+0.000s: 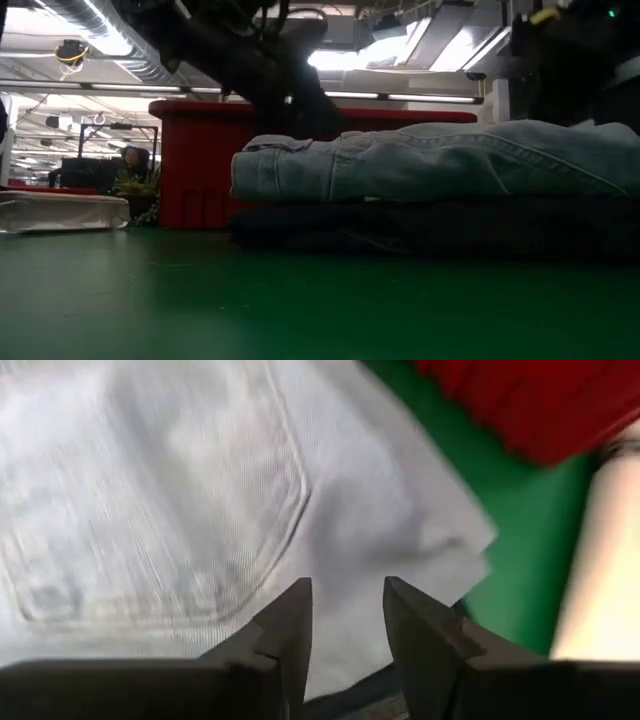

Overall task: Fold laundry
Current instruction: Stack the light blue jeans on top of the dark blue jeans

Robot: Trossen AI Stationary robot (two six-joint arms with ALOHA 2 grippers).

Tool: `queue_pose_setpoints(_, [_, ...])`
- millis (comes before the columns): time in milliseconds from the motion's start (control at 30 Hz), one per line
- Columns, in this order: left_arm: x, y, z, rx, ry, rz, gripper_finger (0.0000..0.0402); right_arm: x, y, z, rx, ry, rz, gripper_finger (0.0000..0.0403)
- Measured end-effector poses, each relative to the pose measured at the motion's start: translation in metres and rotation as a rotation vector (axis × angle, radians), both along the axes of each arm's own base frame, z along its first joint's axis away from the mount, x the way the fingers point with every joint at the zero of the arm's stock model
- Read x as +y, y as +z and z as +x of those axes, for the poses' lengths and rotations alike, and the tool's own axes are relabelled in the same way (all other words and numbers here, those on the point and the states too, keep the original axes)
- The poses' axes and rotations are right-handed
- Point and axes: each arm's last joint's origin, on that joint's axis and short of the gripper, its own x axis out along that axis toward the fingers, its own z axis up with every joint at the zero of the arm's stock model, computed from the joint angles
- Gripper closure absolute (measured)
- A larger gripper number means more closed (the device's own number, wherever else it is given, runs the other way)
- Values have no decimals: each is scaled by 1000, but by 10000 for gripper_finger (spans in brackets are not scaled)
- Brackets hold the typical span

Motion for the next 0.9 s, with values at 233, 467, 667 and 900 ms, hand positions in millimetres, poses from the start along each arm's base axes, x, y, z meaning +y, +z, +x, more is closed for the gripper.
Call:
queue_pose_setpoints(233, [0,9,2,-66,-19,35,278,0,17,7,-61,31,-122,276])
queue_pose_setpoints(467, [5,-16,9,24,-3,90,278,3,-1,18,66,26,-204,276])
queue_pose_setpoints(667, [19,-48,13,125,62,106,278,-2,-28,32,275,-2,-280,276])
queue_pose_setpoints(900, [35,-67,15,180,107,104,278,-30,-58,46,516,-106,-258,276])
